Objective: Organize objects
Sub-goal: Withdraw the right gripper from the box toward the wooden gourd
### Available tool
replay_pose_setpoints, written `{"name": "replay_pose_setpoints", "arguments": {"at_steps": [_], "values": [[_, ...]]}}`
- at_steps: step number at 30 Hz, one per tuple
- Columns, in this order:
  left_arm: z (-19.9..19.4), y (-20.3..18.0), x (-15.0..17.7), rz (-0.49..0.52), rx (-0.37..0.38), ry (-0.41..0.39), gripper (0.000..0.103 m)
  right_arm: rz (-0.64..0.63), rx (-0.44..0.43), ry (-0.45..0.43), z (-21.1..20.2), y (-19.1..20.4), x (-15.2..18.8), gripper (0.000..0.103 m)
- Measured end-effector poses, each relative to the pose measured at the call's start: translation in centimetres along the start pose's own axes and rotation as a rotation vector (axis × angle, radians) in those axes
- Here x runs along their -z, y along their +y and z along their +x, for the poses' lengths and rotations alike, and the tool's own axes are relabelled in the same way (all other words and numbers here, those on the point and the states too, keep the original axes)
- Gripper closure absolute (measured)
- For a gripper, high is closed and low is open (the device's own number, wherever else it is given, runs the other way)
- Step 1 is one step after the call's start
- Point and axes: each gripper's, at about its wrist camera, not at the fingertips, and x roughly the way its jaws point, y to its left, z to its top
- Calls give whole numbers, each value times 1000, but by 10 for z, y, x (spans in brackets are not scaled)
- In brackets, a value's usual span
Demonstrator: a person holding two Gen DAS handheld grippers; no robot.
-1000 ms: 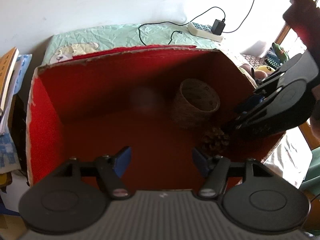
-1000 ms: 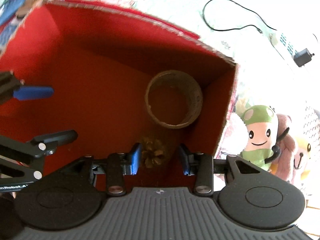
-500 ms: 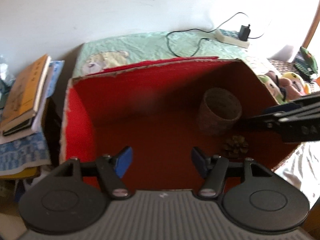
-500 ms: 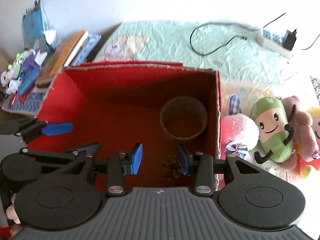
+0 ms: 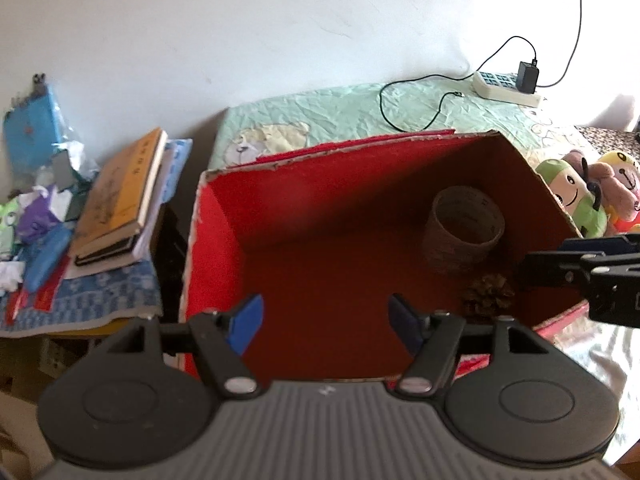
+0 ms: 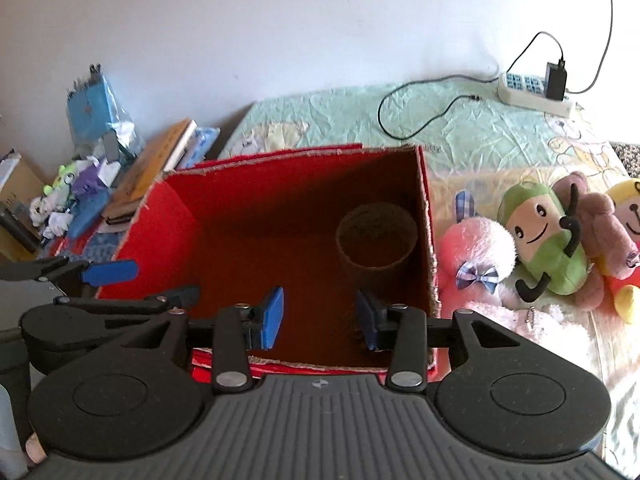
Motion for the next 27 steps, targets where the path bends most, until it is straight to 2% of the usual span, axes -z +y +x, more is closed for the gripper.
{"name": "replay_pose_setpoints", "arguments": {"at_steps": [16,27], "values": [[-42,-41,27,-50,-136,16,31,6,-130,-101,-41,-19,35,60],[-53,-67,52,-51,-195,59,31,18,-185,-102,-52,-31,63,60]]}}
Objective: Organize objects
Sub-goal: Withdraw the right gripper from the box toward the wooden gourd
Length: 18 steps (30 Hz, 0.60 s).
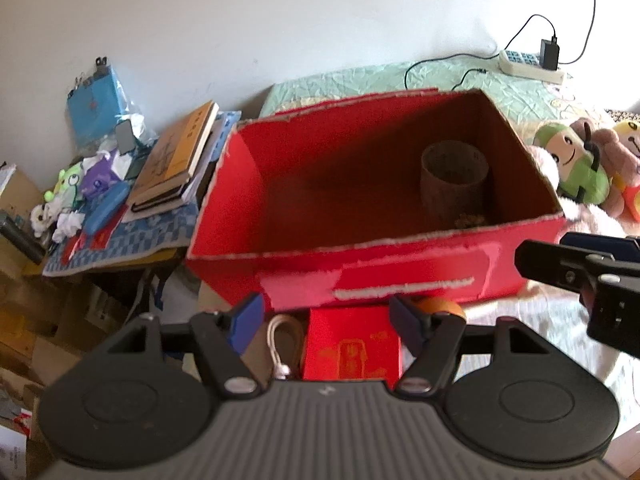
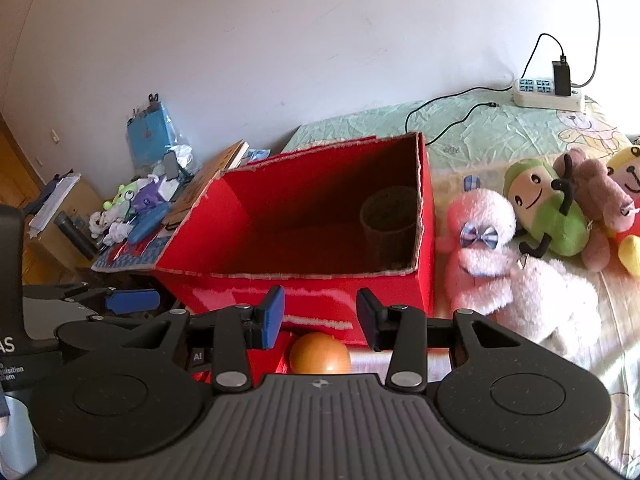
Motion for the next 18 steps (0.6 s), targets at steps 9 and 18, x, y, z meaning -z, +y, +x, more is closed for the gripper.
{"name": "replay_pose_setpoints", "arguments": {"at_steps": [9,18], "values": [[9,-13,19,-3,3,71,31,30,-19,67,4,-10,20,60],[23,-25,29,19,2,126,31,72,-29,128,14,-20,35,60]]}}
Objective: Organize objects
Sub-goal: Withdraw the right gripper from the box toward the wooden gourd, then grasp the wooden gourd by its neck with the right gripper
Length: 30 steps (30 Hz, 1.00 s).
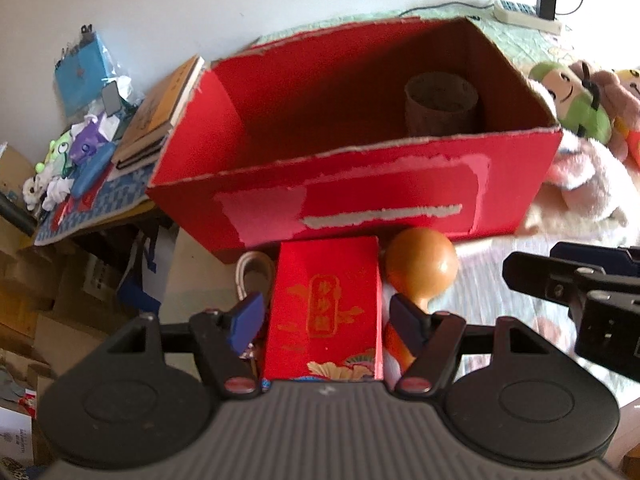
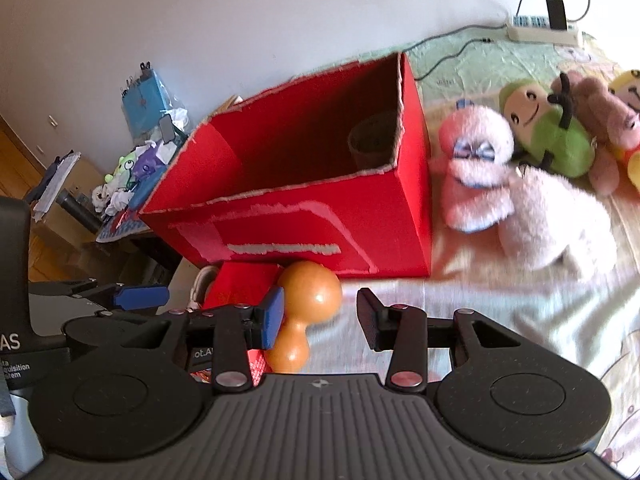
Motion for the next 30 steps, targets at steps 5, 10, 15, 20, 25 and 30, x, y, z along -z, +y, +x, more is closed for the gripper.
{"name": "replay_pose_setpoints", "arguments": {"at_steps": [5,10,15,20,25,30], "values": [[12,-6,2,11,17,31,31,32,-3,29,8,-9,6,60],[24,-11,2,33,48,49,31,84,-17,50,16,-20,9,59],[29,-12,1,57,93,27,34,118,-52,49,21,-26,9,59],[31,-6,6,54,198,11,38,135,-93,63,26,-30,7,54],[34,-2,14,55,284,8,45,195,-161,112,38,-35,5,49],[30,0,17,60,368,-16,49,195,-177,158,50,-33,4,50]]}}
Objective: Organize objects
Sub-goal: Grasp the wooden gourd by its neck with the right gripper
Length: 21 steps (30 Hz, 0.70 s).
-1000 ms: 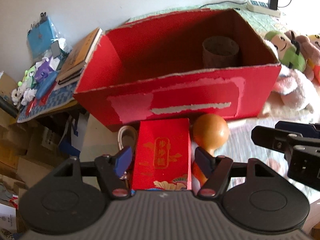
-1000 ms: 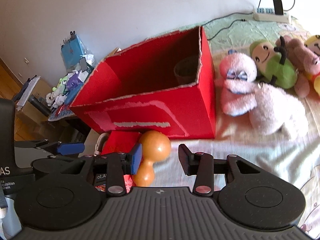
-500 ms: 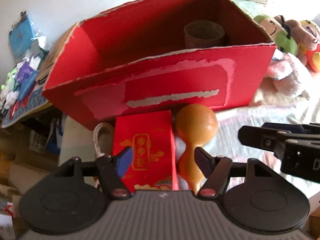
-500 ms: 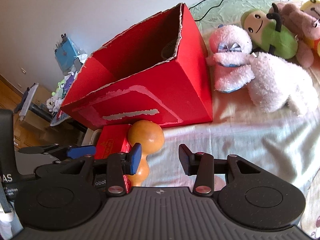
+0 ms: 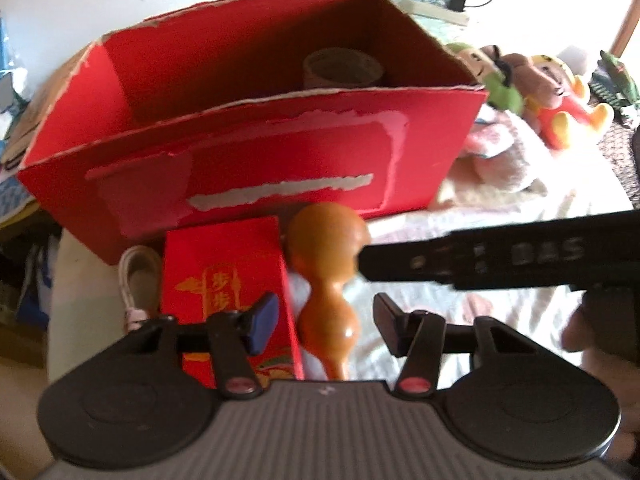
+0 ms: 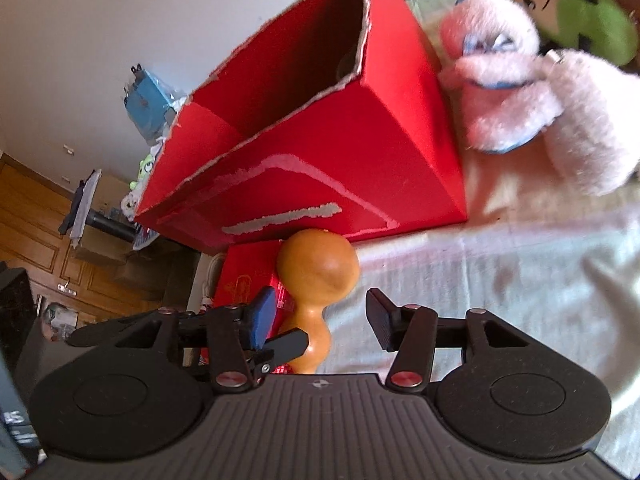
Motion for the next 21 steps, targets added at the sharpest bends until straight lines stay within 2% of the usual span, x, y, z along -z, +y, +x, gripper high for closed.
{"name": "replay_pose_setpoints", "arguments": {"at_steps": [6,10,16,21], "values": [[0,2,-2,28,44,-11,50,-51,-6,46,14,10,-1,50],[1,-2,-1,68,45,-19,48,-65,0,63,24,12,-1,50],[2,4,-2,70,64,-21,43,-87,35,75,35,10,1,50],[3,3,-3,75,74,-22,40,-97,49,64,37,8,2,54]]}}
